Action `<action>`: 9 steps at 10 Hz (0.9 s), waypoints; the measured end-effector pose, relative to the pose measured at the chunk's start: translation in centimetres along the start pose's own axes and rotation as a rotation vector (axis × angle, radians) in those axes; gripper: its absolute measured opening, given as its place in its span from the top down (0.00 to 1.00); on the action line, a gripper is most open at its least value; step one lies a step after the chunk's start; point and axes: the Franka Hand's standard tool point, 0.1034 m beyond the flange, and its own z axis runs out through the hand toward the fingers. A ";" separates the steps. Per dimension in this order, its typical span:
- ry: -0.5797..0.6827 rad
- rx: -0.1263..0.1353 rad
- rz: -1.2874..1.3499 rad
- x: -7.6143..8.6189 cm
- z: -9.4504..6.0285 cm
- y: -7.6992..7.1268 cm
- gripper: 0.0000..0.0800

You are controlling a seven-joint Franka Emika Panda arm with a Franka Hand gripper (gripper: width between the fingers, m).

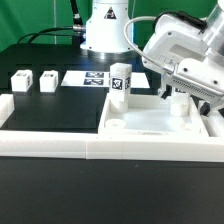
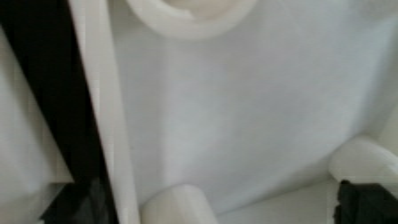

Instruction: Assemble square table

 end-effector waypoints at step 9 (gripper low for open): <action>-0.041 0.084 0.177 -0.4 -6.9 -12.6 0.19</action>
Offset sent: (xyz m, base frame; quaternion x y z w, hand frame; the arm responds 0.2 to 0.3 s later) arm 0.0072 -0.0126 0.0798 0.0542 -0.0144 0.0100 0.9984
